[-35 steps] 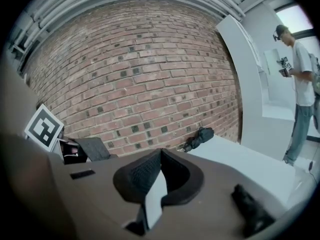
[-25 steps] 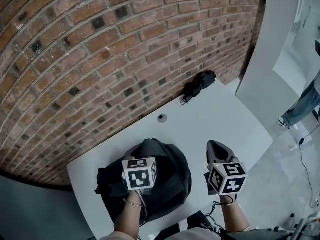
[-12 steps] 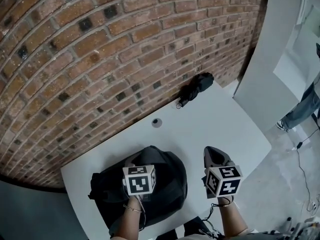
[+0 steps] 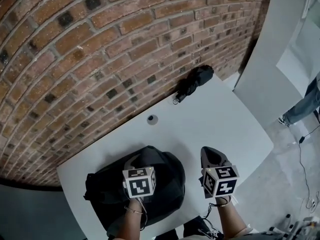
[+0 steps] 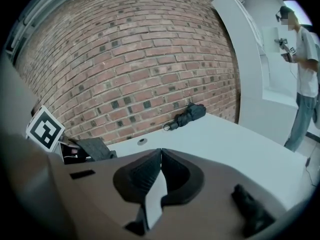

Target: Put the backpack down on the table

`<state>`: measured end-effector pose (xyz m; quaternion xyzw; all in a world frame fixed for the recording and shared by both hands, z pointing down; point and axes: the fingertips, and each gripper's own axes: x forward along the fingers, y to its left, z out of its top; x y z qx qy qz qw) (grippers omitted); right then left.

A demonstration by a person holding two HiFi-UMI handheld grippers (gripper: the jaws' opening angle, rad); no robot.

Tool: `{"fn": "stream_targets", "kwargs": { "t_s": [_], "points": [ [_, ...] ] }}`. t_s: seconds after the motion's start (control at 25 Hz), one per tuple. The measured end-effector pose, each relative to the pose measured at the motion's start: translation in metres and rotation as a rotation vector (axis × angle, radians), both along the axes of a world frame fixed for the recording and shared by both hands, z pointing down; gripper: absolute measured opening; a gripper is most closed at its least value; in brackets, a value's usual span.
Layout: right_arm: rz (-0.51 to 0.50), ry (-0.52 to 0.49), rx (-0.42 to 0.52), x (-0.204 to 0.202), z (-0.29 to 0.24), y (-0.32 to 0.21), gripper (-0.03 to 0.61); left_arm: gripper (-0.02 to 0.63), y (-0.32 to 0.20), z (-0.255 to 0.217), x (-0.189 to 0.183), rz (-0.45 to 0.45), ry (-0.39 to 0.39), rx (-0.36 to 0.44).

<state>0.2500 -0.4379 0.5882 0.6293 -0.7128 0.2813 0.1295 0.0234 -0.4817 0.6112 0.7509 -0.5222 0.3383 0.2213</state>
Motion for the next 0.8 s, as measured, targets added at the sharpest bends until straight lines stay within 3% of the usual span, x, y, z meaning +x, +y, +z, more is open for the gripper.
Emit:
{"fn": "stream_targets", "kwargs": {
  "t_s": [0.52,0.8],
  "points": [
    [0.009,-0.044,-0.058,0.015,0.038,0.003,0.031,0.011,0.005,0.043,0.011,-0.004,-0.056,-0.051],
    [0.002,-0.079,-0.082,0.011,0.042,0.009,0.031,0.011,0.013,0.057,0.017,0.066,-0.117,-0.087]
  ]
}}
